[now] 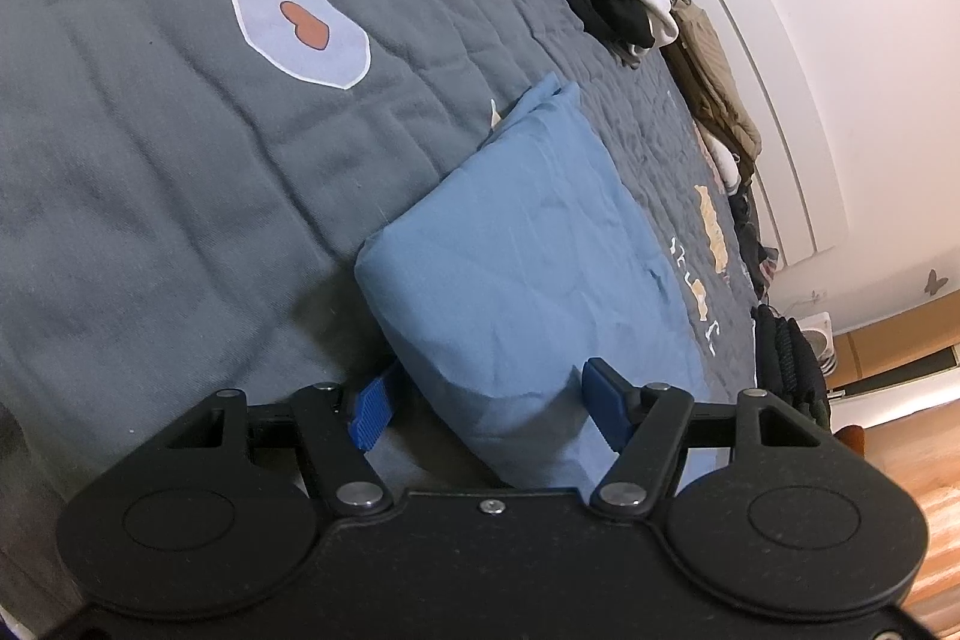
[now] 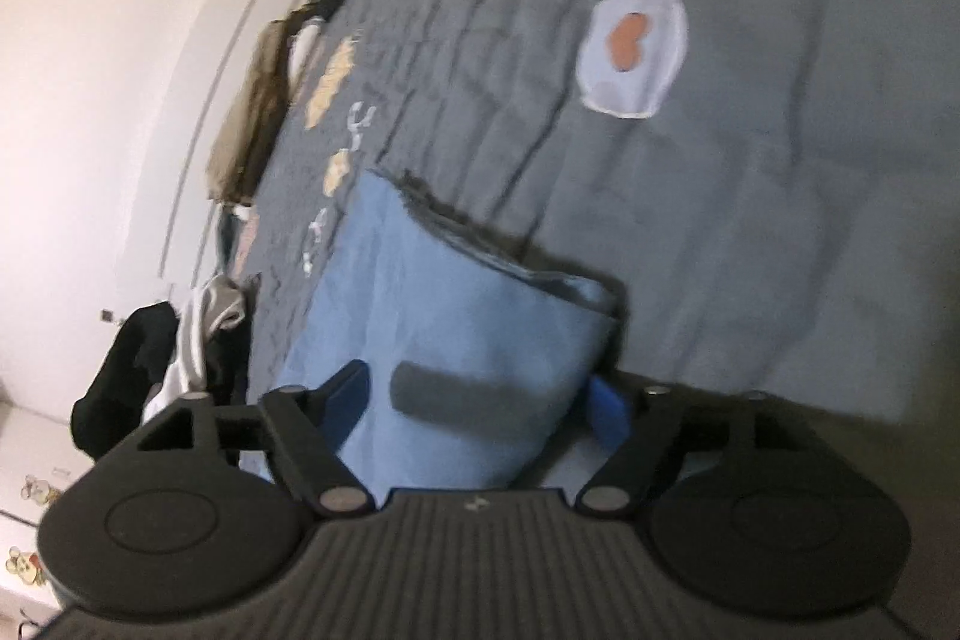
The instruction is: Fold clothes
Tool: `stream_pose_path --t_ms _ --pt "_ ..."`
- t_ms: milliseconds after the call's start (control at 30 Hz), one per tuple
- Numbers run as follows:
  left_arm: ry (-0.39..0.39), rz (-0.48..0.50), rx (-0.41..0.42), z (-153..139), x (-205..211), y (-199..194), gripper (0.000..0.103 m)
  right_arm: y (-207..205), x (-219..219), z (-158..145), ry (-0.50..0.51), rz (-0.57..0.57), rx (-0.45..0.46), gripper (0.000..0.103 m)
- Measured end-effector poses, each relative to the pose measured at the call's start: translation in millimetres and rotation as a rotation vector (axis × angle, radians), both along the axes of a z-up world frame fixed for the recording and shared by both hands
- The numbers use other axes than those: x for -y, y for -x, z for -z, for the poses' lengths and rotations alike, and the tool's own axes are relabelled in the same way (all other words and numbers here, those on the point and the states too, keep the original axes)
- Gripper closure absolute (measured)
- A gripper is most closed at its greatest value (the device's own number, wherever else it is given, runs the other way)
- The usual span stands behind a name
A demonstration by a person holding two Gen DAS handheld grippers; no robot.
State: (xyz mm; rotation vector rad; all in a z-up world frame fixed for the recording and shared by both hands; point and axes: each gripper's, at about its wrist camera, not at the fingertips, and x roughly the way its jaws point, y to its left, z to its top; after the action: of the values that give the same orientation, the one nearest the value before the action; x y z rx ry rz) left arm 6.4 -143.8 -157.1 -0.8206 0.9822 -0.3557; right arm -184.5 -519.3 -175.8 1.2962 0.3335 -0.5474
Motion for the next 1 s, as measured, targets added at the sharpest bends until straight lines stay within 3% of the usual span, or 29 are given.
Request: stream_pose_path --t_ms 100,233,267,333,433,467,500,533,600,700,800,1000 --pt "-0.002 0.002 0.003 0.4 -0.2 -0.5 0.038 -2.2 3.4 1.6 -0.002 -0.002 0.042 0.009" --pt "0.004 -0.008 0.005 1.4 -1.9 -2.2 0.038 -1.7 6.1 0.0 -0.011 0.003 0.061 0.014" --pt "0.009 -0.012 0.004 1.6 -2.4 -3.0 0.038 -1.8 6.7 0.1 -0.016 -0.005 0.059 0.018" --pt "0.016 -0.022 0.006 1.7 -3.2 -4.5 0.038 -1.9 7.8 0.3 -0.026 -0.023 0.056 0.050" --pt "0.033 -0.036 0.004 2.5 -4.1 -6.3 0.038 -2.1 9.0 0.2 -0.040 -0.048 0.049 0.069" --pt "0.032 -0.035 0.006 2.1 -3.5 -6.3 0.040 -1.9 7.7 -1.4 -0.033 -0.053 0.044 0.074" --pt "0.025 -0.032 0.014 0.9 -2.5 -5.7 0.049 -1.8 5.7 -4.0 -0.017 -0.063 0.040 0.086" --pt "0.017 -0.029 0.029 -0.7 -1.5 -5.0 0.056 -2.6 4.2 -7.2 0.002 -0.071 0.038 0.090" --pt "-0.014 -0.022 0.052 -4.3 0.6 -3.5 0.076 -1.5 2.9 -13.8 0.021 -0.070 0.041 0.093" --pt "0.003 -0.058 0.095 -13.1 -6.4 1.2 0.095 1.7 4.2 -22.9 0.032 -0.067 0.049 0.095" --pt "0.015 -0.071 0.108 -23.7 -12.0 3.7 0.099 7.8 8.0 -31.8 0.025 -0.071 0.059 0.096" --pt "-0.042 -0.046 0.074 -30.3 -12.6 24.1 0.100 24.0 10.9 -44.4 0.002 -0.082 0.050 0.096"
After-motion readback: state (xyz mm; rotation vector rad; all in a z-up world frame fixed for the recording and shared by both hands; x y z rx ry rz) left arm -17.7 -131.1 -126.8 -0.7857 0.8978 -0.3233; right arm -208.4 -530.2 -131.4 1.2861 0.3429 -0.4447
